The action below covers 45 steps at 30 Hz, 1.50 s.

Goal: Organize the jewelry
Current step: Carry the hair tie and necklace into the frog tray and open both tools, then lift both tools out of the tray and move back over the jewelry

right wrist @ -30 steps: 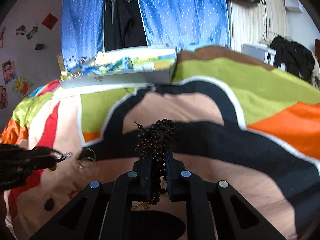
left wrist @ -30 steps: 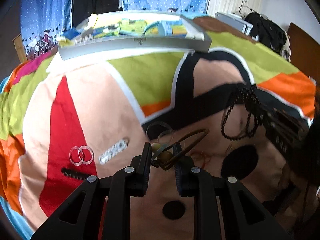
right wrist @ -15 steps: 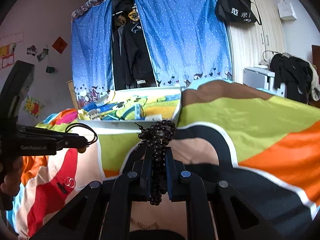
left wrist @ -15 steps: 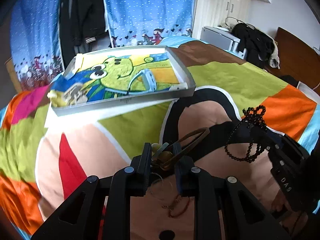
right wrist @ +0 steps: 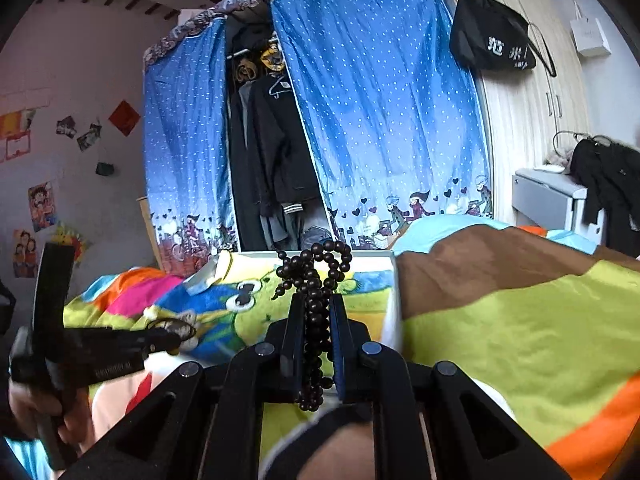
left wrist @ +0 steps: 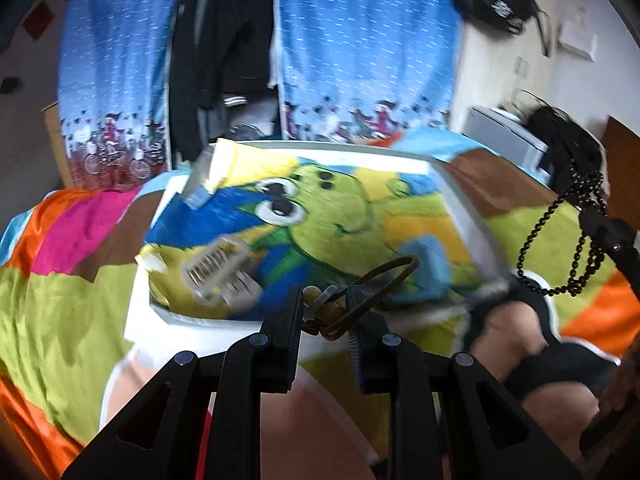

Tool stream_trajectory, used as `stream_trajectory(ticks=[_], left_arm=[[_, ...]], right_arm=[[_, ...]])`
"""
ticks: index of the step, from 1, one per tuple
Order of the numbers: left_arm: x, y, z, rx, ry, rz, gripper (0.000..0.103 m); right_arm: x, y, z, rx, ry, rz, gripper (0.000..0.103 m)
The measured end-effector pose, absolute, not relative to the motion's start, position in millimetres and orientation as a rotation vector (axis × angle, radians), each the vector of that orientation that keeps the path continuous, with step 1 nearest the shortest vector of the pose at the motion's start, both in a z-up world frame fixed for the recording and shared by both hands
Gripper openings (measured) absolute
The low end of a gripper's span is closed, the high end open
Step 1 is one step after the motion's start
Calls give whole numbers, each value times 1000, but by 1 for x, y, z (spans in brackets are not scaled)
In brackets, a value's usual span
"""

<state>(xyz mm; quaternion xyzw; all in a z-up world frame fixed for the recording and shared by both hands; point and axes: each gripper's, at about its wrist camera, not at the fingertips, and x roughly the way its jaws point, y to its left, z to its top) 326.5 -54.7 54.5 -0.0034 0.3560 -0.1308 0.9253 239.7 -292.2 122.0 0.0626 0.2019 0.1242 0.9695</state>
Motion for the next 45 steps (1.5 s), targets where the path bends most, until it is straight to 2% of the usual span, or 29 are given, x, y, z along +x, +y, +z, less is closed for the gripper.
stream_trajectory(ticks=[8,17,19,21,23,25,27,31,33,36,40,45], left_arm=[[368,-49,38,-44,718,-263,18],[383,-47,14,-57,799,-278,19],[383,-44,12,-80,815,-282,22],[382,-39,14,-108,820,-283,41],[379,-35,18,-135,811,-285,54],[372,-28,24,-182,795,-304,58],[363,-21,31,-220,785,-314,67],[337,-8,54,-283,721,-302,80],[321,-4,69,-284,675,-284,95],[291,0,87,-264,598,-251,101],[247,-1,104,-195,509,-202,101],[197,0,109,-170,485,-193,101]], right_arm=[[295,-266,80,129,519,202,11],[305,-266,43,139,625,174,12],[305,-265,42,133,634,171,17],[302,-264,42,122,639,161,36],[298,-266,44,118,633,153,50],[293,-266,47,105,626,134,57],[287,-268,52,92,617,116,68],[269,-272,67,77,583,101,84],[255,-273,77,78,556,107,93],[236,-273,89,80,525,119,103],[206,-270,104,71,497,101,103],[164,-266,119,76,468,84,103]])
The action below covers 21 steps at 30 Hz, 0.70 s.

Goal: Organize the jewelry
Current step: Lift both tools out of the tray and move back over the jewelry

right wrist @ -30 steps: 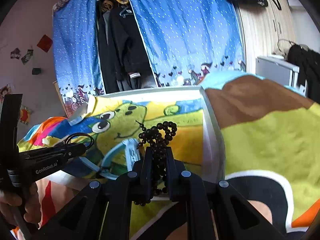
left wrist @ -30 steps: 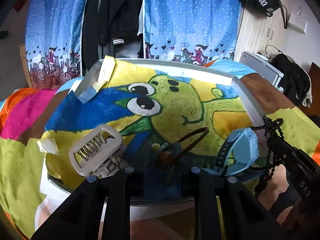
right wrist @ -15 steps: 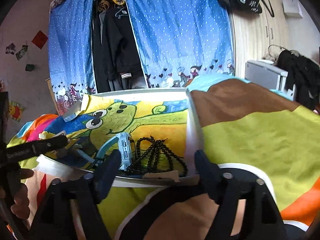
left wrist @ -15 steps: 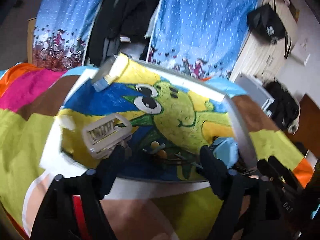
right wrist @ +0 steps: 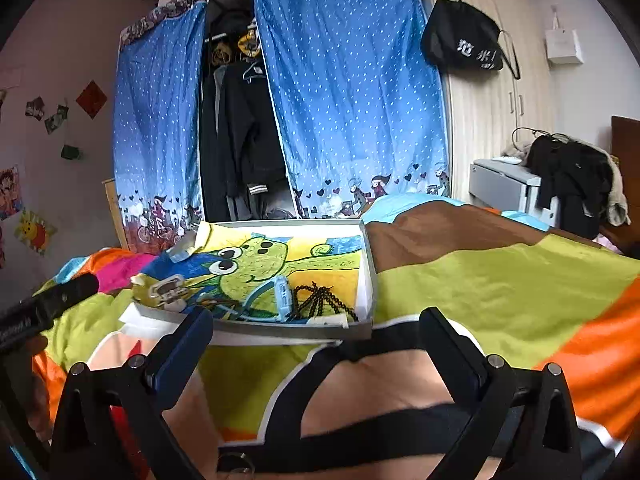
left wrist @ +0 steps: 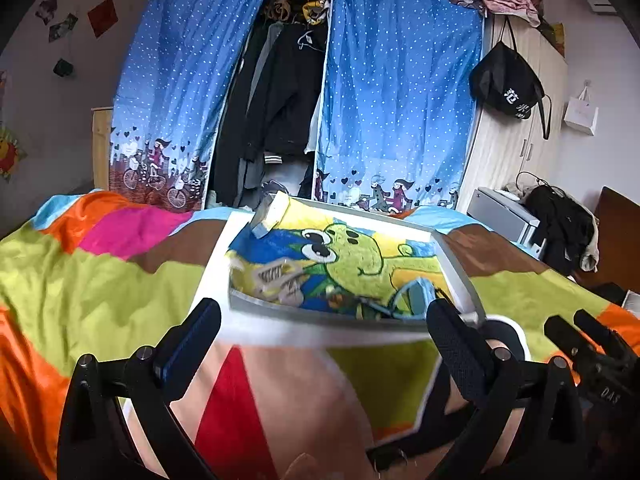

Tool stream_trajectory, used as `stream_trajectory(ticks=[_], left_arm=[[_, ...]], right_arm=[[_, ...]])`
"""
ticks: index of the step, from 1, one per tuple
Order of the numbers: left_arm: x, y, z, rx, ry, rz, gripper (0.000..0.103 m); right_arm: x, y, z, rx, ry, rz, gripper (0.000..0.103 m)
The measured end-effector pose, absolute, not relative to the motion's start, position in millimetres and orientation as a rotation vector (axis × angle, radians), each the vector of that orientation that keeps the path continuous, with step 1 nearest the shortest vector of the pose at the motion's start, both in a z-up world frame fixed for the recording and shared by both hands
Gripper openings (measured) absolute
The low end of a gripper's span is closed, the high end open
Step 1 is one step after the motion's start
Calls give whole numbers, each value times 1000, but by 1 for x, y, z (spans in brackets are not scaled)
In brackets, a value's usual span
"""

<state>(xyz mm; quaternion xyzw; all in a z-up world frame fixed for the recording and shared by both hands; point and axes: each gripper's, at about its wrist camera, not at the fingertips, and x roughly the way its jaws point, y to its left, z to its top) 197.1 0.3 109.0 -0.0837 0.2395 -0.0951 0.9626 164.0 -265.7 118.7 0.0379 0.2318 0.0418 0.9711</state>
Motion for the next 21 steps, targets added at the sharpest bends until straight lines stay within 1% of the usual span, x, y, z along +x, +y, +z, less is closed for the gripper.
stream_trajectory(ticks=[4,11,17,21], left_arm=[[155,6,114,-182,461,-170,101],[98,11,114,-126,443,-135,101],[62,21,87,-75,506,-134,101],[46,24,64,-15,536,-131,101]], right_arm=[[132,-262,127,89,449,96,103],[73,-254,140,66,407,109,103],[29,-247,128,35,433,129,103],[8,-242,111,15,471,132,103]])
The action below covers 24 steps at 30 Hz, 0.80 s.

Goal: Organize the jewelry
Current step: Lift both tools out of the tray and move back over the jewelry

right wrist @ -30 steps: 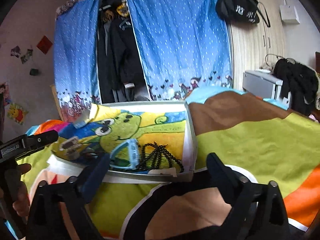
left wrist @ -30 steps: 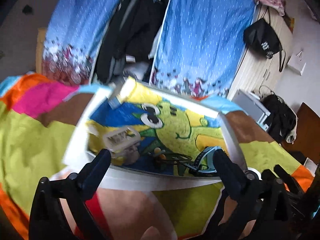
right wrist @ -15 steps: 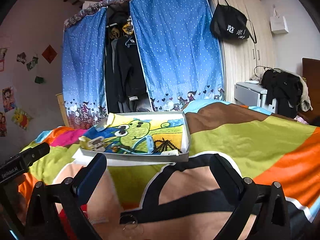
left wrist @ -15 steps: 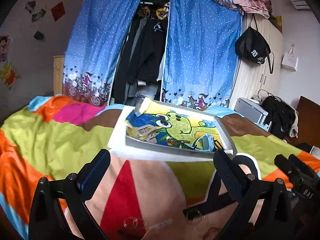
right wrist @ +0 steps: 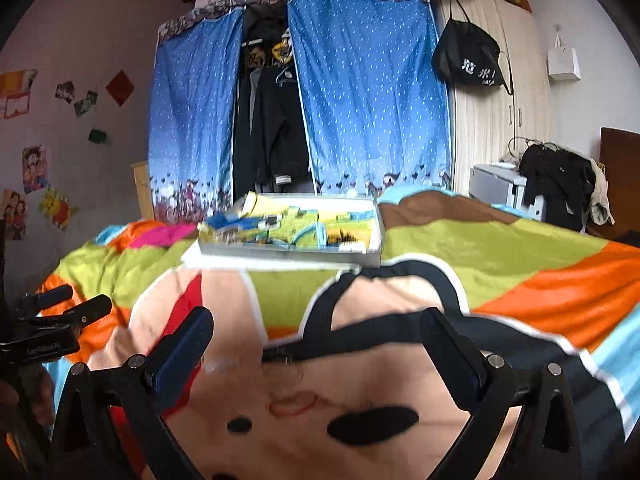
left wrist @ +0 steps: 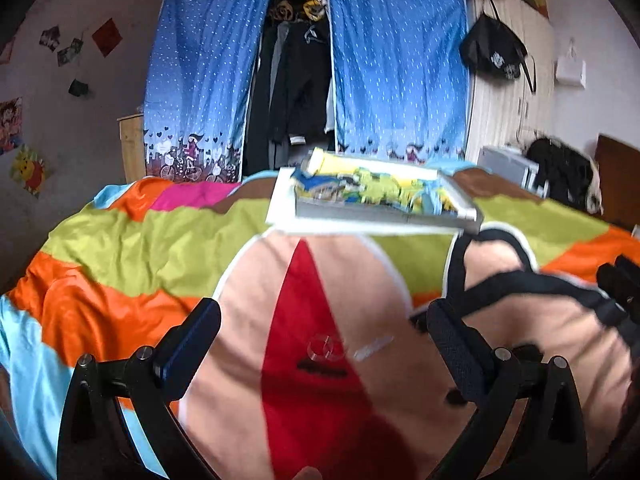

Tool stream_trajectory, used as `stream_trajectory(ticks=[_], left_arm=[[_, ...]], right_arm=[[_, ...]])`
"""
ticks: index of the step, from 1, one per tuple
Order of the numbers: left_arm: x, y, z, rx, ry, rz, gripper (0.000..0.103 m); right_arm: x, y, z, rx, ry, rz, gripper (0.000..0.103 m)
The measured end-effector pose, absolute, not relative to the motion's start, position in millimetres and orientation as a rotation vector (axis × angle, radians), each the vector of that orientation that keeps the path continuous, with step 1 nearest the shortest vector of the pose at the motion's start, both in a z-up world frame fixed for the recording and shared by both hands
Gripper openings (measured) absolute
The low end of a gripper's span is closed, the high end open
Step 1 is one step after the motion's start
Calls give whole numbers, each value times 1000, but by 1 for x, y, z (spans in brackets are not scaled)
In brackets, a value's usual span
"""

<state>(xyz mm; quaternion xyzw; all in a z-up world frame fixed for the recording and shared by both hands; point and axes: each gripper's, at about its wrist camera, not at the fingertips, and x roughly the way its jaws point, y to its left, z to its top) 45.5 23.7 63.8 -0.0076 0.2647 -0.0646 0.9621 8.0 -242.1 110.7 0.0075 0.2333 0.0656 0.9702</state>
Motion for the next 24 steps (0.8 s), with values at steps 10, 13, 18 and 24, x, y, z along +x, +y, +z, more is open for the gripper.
stream_trajectory(ticks=[10,13,18,24], left_arm=[[30,26,16,50,667,-137,101],[32,28,4,50,728,-147,101],[40,29,-10,62,808,-160,101],[55,31,-22,65,862,-151,101]], right_arm=[[-5,-239,56,40,637,130,103],[-1,-239,42,38,698,135,103],[5,-239,24,60,774,159,103],[22,-234,4,60,842,193,103]])
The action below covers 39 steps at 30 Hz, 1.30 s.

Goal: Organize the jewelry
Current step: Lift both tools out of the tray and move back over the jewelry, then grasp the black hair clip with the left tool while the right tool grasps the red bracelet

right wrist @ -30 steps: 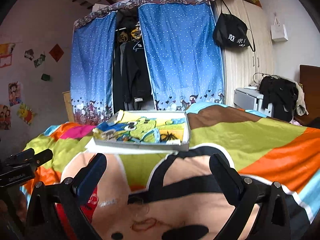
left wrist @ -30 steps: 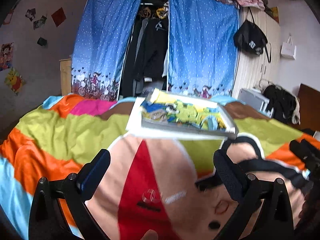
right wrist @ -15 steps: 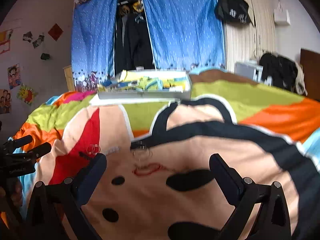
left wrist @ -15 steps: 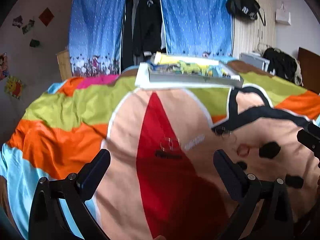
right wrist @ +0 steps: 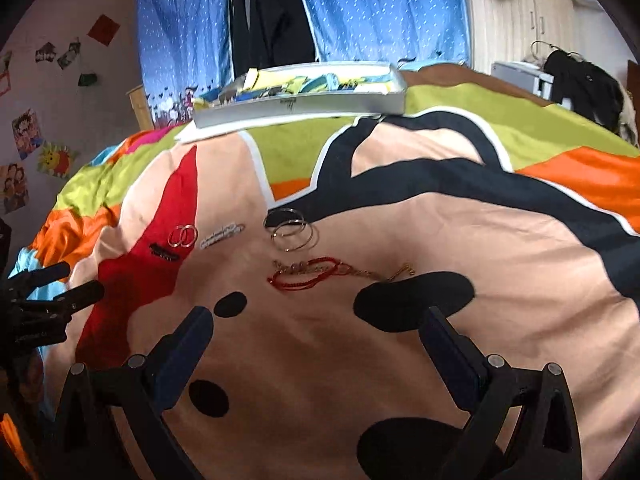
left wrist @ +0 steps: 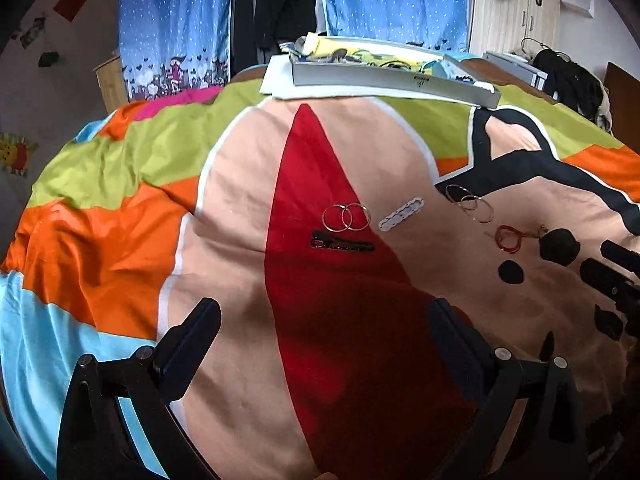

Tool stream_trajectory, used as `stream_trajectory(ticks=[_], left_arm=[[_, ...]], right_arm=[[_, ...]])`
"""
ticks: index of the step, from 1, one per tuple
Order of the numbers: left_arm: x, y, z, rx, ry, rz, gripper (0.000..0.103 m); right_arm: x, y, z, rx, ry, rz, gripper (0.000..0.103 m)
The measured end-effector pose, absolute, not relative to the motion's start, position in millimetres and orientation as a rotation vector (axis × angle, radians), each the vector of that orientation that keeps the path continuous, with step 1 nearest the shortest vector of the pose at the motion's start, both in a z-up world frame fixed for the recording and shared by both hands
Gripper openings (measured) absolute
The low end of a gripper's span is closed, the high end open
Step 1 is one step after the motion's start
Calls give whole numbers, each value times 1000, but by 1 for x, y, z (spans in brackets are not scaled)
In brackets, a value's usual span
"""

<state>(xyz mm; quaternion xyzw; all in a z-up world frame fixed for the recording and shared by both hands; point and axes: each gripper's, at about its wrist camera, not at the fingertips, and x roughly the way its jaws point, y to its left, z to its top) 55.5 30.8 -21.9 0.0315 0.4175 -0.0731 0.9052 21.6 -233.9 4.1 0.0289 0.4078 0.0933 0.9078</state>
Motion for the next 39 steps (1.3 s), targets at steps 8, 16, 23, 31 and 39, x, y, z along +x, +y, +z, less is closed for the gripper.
stream_trajectory(ticks=[8,16,23,31,39], left_arm=[[81,32,-32,69,884,-152,101],[119,30,-47,103,925,-181,101],[143,34,-66,90,982,-229,101],[159,25,-80,128,1020,-311,100],[157,18,-81,163,1000,-331,67]], right_arm=[[48,-230,-17,54,911,222,103],[79,-229,-33,112,954,284,103],[94,-226,-47,149,976,297,91],[101,-227,-56,191,975,320,80],[103,-231,-58,220,960,301,56]])
